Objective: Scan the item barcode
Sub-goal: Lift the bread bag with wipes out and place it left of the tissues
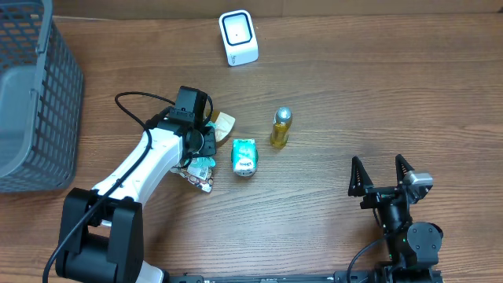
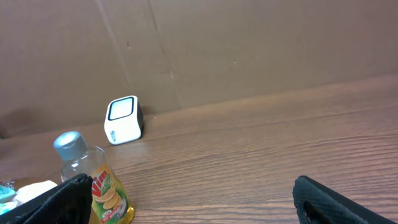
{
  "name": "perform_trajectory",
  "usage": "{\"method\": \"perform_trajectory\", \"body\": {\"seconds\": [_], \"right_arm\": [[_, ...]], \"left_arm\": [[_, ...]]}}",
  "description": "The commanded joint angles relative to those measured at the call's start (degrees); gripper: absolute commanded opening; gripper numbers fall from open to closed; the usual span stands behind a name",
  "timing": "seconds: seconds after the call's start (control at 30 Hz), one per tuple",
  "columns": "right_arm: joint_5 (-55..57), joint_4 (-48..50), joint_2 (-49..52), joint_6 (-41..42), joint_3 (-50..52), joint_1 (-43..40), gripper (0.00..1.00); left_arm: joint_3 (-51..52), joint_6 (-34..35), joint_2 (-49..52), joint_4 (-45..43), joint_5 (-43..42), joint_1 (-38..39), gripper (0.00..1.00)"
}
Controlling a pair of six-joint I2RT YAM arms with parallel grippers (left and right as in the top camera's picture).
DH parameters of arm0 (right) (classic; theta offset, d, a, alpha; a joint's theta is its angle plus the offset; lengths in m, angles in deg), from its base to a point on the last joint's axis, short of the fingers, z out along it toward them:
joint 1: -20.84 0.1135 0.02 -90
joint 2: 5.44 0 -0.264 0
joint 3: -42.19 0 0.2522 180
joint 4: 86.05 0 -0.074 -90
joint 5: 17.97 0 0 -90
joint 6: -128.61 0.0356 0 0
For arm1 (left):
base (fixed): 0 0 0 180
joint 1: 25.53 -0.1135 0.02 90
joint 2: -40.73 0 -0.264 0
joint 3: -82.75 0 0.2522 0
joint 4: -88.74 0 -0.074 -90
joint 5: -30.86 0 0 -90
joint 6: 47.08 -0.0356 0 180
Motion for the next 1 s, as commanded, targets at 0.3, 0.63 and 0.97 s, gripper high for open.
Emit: {"method": "perform_trajectory", "body": {"seconds": [0.3, 0.63, 0.97], "right_arm": [[-0.15, 0.26, -0.57, -0.09, 0.61, 0.37, 1.0], [-0.15, 0.24, -0.57, -0.09, 0.61, 0.37, 1.0], [-0.15, 0.24, -0.57, -0.09, 0.61, 0.37, 1.0]], "left_arm": [[0.2, 3.48, -0.5, -0.79, 0.87, 1.22, 0.75], [-0.07, 1.77, -0.57, -0.44, -0.35, 1.01, 0.66], [-10.95, -1.95, -1.22, 8.04, -0.74, 0.2, 1.0]]}}
